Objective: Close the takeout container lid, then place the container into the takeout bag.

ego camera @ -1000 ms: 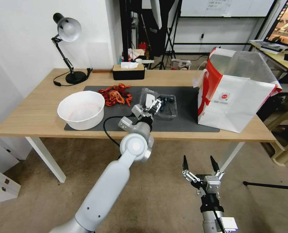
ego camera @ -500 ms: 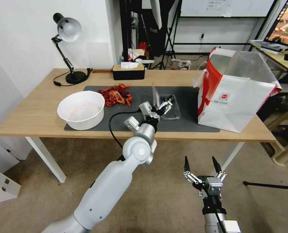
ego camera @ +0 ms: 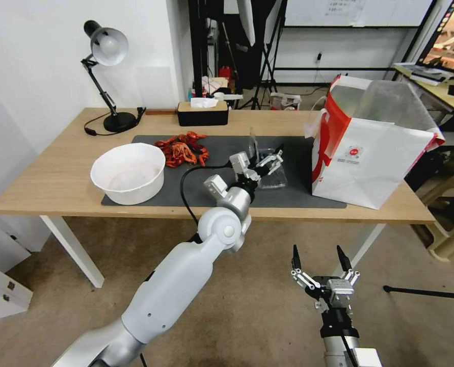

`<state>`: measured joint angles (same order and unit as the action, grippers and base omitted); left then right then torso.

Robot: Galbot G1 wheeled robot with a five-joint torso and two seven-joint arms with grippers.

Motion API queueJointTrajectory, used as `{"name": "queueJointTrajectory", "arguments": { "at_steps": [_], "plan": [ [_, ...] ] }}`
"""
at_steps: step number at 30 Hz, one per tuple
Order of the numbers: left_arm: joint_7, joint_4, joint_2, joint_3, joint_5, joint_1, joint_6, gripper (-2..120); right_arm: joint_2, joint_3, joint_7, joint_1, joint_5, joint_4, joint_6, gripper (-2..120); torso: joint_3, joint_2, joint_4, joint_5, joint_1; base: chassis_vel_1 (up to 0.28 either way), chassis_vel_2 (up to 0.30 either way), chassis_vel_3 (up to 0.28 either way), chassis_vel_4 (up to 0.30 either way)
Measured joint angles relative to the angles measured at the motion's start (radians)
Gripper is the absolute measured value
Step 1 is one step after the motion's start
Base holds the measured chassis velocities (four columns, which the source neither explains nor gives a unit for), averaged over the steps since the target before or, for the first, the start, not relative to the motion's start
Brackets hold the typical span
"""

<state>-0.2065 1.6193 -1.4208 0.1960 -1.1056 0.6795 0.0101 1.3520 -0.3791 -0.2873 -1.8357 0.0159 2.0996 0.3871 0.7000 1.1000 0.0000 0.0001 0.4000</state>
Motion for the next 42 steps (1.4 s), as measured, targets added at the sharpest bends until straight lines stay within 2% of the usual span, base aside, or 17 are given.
{"name": "queueJointTrajectory", "arguments": {
  "at_steps": [9, 12, 15, 21, 23, 25, 27, 30, 31, 32, 36, 37, 38, 40, 42],
  "plan": [
    [0.01, -0.058, -0.023, 0.032, -0.003, -0.046, -0.017, 100, 0.001, -0.002, -0.003, 0.006, 0.0, 0.0, -0.003, 100, 0.0, 0.0, 0.0, 0.0, 0.0, 0.0, 0.0, 0.0, 0.0],
    [0.01, -0.07, -0.031, 0.037, -0.052, -0.061, -0.024, 100, 0.002, -0.002, -0.003, 0.008, 0.0, 0.0, -0.004, 100, 0.0, 0.0, 0.0, 0.0, 0.0, 0.0, 0.0, 0.0, 0.0],
    [-0.025, -0.089, -0.055, 0.018, -0.17, -0.082, -0.052, 97, 0.006, -0.001, -0.003, 0.011, 0.0, -0.004, -0.004, 100, 0.0, 0.0, -0.0001, 0.0, 0.0, 0.0, 0.0, 0.0, 0.0],
    [-0.059, -0.103, -0.066, 0.005, -0.248, -0.095, -0.084, 93, 0.008, -0.001, -0.003, 0.012, 0.0, -0.004, -0.005, 100, 0.0, 0.0, 0.0, 0.0, 0.0, 0.0, 0.0, 0.0, 0.0],
    [-0.111, -0.118, -0.08, -0.005, -0.284, -0.104, -0.113, 86, 0.008, -0.002, -0.003, 0.013, 0.0, -0.004, -0.005, 100, 0.0, 0.0, 0.0, 0.0, 0.0, 0.0, 0.0, 0.0, 0.0],
    [-0.118, -0.12, -0.082, -0.007, -0.289, -0.106, -0.116, 82, 0.008, -0.002, -0.003, 0.013, 0.0, -0.004, -0.005, 100, 0.0, 0.0, -0.0001, 0.0, 0.0, 0.0, 0.0, 0.0, 0.0],
    [-0.166, -0.131, -0.094, -0.019, -0.323, -0.114, -0.136, 71, 0.008, -0.003, -0.003, 0.012, 0.001, -0.004, -0.005, 100, 0.0, 0.0, 0.0001, 0.0, 0.0, 0.0, 0.0, 0.0, 0.0],
    [-0.19, -0.134, -0.1, -0.023, -0.339, -0.117, -0.143, 64, 0.008, -0.003, -0.003, 0.011, 0.002, -0.004, -0.004, 100, 0.0, 0.0, 0.0, -0.0001, 0.0, 0.0, 0.0, 0.0, 0.0],
    [-0.206, -0.134, -0.104, -0.025, -0.354, -0.12, -0.146, 57, 0.008, -0.003, -0.003, 0.011, 0.002, -0.004, -0.004, 100, 0.0, 0.0, 0.0, 0.0, 0.0, 0.0, 0.0, 0.0, 0.0],
    [-0.206, -0.134, -0.104, -0.025, -0.354, -0.12, -0.146, 57, 0.008, -0.003, -0.003, 0.011, 0.002, -0.004, -0.004, 100, 0.0, 0.0, 0.0, 0.0, 0.0, 0.0, 0.0, 0.0, 0.0],
    [-0.248, -0.136, -0.109, -0.03, -0.375, -0.125, -0.16, 37, 0.008, -0.002, -0.002, 0.013, 0.003, -0.004, -0.004, 100, 0.0, 0.0, 0.0, 0.0, 0.0, 0.0, 0.0, 0.0, 0.0],
    [-0.248, -0.136, -0.109, -0.03, -0.375, -0.125, -0.16, 37, 0.008, -0.002, -0.002, 0.013, 0.003, -0.004, -0.004, 100, 0.0, 0.0, 0.0, 0.0, 0.0, 0.0, 0.0, 0.0, 0.0],
    [-0.264, -0.138, -0.108, -0.03, -0.372, -0.125, -0.173, 31, 0.007, -0.002, -0.001, 0.015, -0.001, 0.001, -0.007, 100, 0.0, 0.0, -0.0001, 0.0, 0.0, 0.0, 0.0, 0.0, 0.0],
    [-0.277, -0.139, -0.106, -0.03, -0.37, -0.125, -0.183, 27, 0.004, -0.003, 0.001, 0.018, -0.007, 0.009, -0.012, 100, 0.0, 0.0, -0.0001, -0.0001, 0.0, 0.0, 0.0, 0.0, 0.0],
    [-0.303, -0.141, -0.101, -0.027, -0.362, -0.125, -0.198, 18, -0.011, -0.014, 0.012, 0.029, -0.038, 0.032, -0.03, 100, 0.0, 0.0, 0.0001, 0.0, 0.0, 0.0, 0.0, 0.0, 0.0]
  ]
}}
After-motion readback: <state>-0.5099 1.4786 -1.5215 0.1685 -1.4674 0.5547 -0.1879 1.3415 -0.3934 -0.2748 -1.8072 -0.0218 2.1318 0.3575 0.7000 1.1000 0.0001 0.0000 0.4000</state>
